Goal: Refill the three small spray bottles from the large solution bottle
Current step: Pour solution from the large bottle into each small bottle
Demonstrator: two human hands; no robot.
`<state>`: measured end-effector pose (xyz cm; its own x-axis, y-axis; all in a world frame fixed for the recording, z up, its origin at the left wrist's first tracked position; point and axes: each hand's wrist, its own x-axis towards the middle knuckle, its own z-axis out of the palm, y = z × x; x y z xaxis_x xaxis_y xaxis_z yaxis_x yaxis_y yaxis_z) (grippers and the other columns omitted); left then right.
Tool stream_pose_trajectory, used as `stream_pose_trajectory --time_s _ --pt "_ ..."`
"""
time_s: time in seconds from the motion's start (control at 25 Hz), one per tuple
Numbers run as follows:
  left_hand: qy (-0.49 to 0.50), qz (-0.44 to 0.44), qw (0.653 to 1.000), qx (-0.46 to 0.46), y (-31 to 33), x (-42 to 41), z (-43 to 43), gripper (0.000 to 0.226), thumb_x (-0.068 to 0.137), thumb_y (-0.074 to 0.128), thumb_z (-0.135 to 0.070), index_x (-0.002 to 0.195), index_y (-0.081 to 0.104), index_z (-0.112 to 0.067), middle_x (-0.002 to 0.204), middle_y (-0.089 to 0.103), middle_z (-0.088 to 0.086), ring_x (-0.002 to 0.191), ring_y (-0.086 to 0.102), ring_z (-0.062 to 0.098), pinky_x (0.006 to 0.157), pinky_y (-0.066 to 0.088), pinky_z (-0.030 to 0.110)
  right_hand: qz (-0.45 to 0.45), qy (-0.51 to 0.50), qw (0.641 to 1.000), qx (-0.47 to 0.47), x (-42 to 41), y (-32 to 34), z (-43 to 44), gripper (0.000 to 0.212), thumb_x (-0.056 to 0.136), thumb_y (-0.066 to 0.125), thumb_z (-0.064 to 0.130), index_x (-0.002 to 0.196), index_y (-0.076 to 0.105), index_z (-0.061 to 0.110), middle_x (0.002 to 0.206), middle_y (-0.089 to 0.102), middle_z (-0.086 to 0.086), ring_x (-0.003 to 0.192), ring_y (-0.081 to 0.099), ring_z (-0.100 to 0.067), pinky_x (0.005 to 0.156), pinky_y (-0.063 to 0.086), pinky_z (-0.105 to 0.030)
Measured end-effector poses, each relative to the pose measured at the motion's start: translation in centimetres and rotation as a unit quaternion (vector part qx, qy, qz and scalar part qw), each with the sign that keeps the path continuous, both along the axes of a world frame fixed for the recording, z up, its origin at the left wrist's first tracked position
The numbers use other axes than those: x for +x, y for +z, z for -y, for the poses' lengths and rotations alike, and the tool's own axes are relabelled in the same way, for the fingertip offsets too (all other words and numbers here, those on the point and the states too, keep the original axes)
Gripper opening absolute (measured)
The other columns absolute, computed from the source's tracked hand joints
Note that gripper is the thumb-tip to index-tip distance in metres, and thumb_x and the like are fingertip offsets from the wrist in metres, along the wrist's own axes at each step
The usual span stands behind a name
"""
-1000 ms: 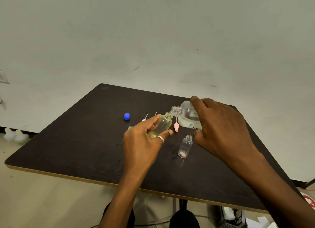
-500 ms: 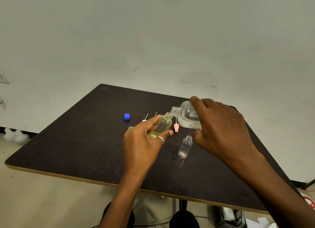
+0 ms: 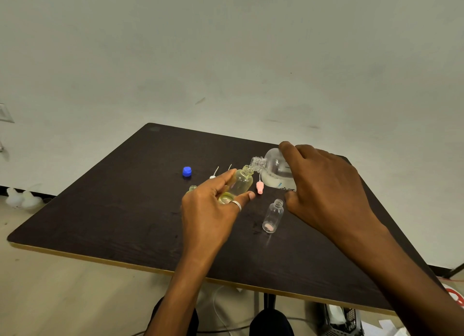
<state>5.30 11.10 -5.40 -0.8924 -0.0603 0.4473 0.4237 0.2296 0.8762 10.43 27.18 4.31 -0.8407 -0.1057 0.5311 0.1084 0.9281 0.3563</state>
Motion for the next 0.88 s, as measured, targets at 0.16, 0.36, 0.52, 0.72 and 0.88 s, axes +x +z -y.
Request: stream_pose_trajectory --time_s 0.16,0.36,0.52,0.72,0.88 --pt "0.000 -0.001 1.000 0.002 -0.02 -0.05 0.06 0.061 0.070 0.087 -0.037 0.127 0.067 -0.025 0.117 0.073 -0.008 0.104 0.068 0.002 0.092 0.057 0.026 -0.004 -0.001 1.000 0.000 -0.04 0.01 0.03 0.073 0.053 0.081 0.024 0.121 0.056 0.017 0.092 0.068 -0.004 0.073 0.063 -0.028 0.062 0.030 -0.028" --pt "0.001 -0.004 1.000 -0.004 0.04 -0.05 0.08 0.062 0.070 0.087 -0.037 0.127 0.067 -0.025 0.117 0.072 -0.008 0.104 0.067 0.001 0.090 0.055 0.018 -0.008 0.002 1.000 0.004 -0.08 -0.07 -0.02 0.073 0.052 0.081 0.023 0.121 0.056 0.016 0.091 0.068 -0.005 0.072 0.063 -0.027 0.063 0.029 -0.028" --pt "0.000 -0.005 1.000 -0.001 0.02 -0.09 0.13 0.061 0.070 0.087 -0.037 0.126 0.068 -0.025 0.116 0.073 -0.010 0.102 0.067 0.000 0.090 0.055 0.019 -0.004 0.000 1.000 0.004 -0.05 -0.06 0.05 0.075 0.052 0.082 0.024 0.122 0.057 0.016 0.092 0.068 -0.005 0.073 0.064 -0.028 0.063 0.029 -0.028" --pt "-0.004 -0.007 1.000 0.004 -0.02 -0.05 0.12 0.060 0.070 0.088 -0.036 0.126 0.068 -0.025 0.114 0.073 -0.010 0.102 0.068 -0.001 0.090 0.056 0.021 -0.006 0.001 1.000 0.005 -0.12 -0.07 0.03 0.073 0.055 0.079 0.023 0.123 0.055 0.017 0.095 0.068 -0.004 0.076 0.064 -0.028 0.064 0.029 -0.028" --pt "0.000 -0.010 1.000 -0.003 0.00 -0.14 0.06 0.060 0.071 0.087 -0.038 0.126 0.068 -0.025 0.115 0.073 -0.009 0.102 0.068 0.001 0.090 0.057 0.023 -0.008 -0.002 1.000 0.006 -0.19 -0.07 0.02 0.073 0.055 0.079 0.023 0.124 0.055 0.018 0.096 0.068 -0.003 0.077 0.064 -0.028 0.065 0.029 -0.028"
